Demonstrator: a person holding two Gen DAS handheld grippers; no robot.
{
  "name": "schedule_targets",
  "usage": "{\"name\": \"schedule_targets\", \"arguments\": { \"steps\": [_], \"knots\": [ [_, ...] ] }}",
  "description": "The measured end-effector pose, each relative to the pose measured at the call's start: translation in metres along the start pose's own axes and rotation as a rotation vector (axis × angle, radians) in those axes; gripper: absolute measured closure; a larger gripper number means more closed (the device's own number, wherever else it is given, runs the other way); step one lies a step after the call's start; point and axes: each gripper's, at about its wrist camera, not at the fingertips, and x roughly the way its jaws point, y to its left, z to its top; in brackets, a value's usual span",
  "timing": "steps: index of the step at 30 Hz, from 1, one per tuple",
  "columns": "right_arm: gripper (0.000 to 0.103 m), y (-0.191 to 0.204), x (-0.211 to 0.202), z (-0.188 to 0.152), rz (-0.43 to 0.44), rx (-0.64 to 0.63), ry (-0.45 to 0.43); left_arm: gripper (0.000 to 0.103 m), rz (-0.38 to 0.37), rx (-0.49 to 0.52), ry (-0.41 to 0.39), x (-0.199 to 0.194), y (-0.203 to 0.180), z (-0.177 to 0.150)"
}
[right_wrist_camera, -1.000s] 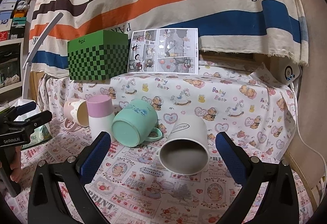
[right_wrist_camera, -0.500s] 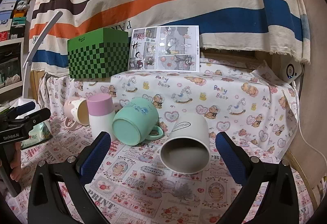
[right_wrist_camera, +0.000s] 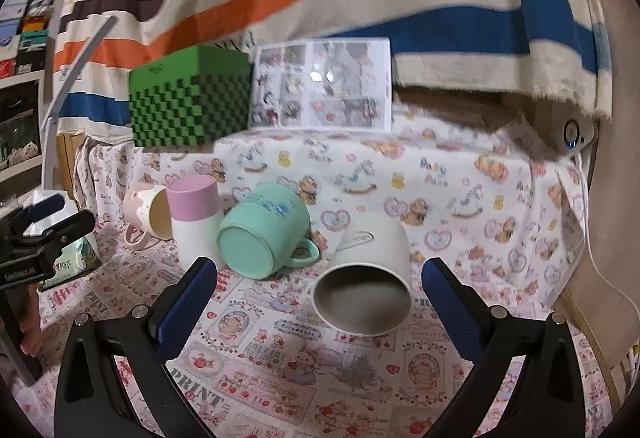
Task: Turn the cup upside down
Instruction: 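Move the right gripper onto the white mug's body and close it, then lift the white mug with the right gripper toward the left gripper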
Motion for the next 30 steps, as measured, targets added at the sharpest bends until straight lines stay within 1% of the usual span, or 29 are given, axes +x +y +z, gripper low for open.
{"name": "schedule_targets", "arguments": {
  "steps": [1, 2, 3, 4, 6, 7, 9, 10, 12, 13, 14, 16, 17, 19, 21, 22, 23, 24, 27, 30],
  "knots": [
    [0.000, -0.008, 0.004, 0.008, 0.006, 0.035, 0.039, 0.000, 0.003, -0.005, 0.000, 0.000, 0.001, 0.000],
    [0.000, -0.015, 0.007, 0.016, 0.033, 0.071, 0.065, 0.000, -0.001, -0.002, 0.000, 0.000, 0.001, 0.000],
    [0.000, -0.025, 0.014, 0.028, 0.077, 0.109, 0.113, 0.000, -0.006, 0.008, -0.001, -0.001, -0.001, 0.000],
    [0.000, -0.033, 0.025, 0.040, 0.086, 0.128, 0.185, 0.000, -0.012, 0.020, -0.003, -0.001, -0.004, -0.001],
    [0.000, -0.046, 0.043, 0.060, 0.068, 0.163, 0.270, 0.000, -0.013, 0.042, -0.002, -0.001, -0.008, -0.001],
    [0.000, -0.052, 0.055, 0.070, 0.034, 0.173, 0.310, 0.000, -0.012, 0.046, -0.001, -0.001, -0.009, -0.001],
    [0.000, -0.062, 0.074, 0.084, -0.008, 0.199, 0.337, 0.000, -0.014, 0.040, 0.002, 0.000, -0.009, -0.001],
    [0.000, -0.066, 0.085, 0.088, 0.003, 0.207, 0.365, 0.000, -0.013, 0.028, 0.007, 0.000, -0.008, -0.001],
    [0.000, -0.071, 0.120, 0.089, 0.063, 0.218, 0.506, 0.000, -0.015, 0.008, 0.009, 0.000, -0.005, -0.001],
    [0.002, -0.076, 0.138, 0.085, 0.070, 0.243, 0.573, 0.000, -0.015, 0.008, 0.007, 0.000, -0.006, -0.001],
    [0.003, -0.079, 0.147, 0.081, 0.060, 0.267, 0.600, 0.000, -0.014, 0.014, 0.005, 0.000, -0.006, -0.001],
    [0.010, -0.083, 0.167, 0.069, 0.041, 0.312, 0.672, 0.000, -0.016, 0.028, 0.003, -0.002, -0.009, -0.001],
    [0.010, -0.085, 0.177, 0.062, 0.048, 0.333, 0.706, 0.000, -0.019, 0.029, 0.004, -0.001, -0.008, -0.001],
    [0.012, -0.086, 0.190, 0.047, 0.097, 0.368, 0.768, 0.000, -0.019, 0.024, 0.008, 0.000, -0.007, -0.001],
    [0.015, -0.087, 0.196, 0.037, 0.112, 0.384, 0.794, 0.000, -0.018, 0.020, 0.013, 0.001, -0.006, -0.001],
    [0.022, -0.088, 0.198, 0.033, 0.108, 0.390, 0.809, 0.000, -0.021, 0.024, 0.017, 0.002, -0.006, -0.001],
    [0.022, -0.090, 0.199, 0.028, 0.102, 0.410, 0.822, 0.000, -0.033, 0.032, 0.024, 0.003, -0.008, -0.001],
    [0.023, -0.092, 0.196, 0.027, 0.097, 0.434, 0.813, 0.000, -0.044, 0.037, 0.034, 0.005, -0.009, -0.001],
    [0.023, -0.091, 0.188, 0.022, 0.077, 0.463, 0.802, 0.000, -0.037, 0.027, 0.041, 0.006, -0.007, -0.001],
    [0.023, -0.090, 0.167, 0.026, 0.116, 0.538, 0.771, 0.000, -0.030, 0.011, 0.026, 0.003, -0.004, -0.001]
  ]
}}
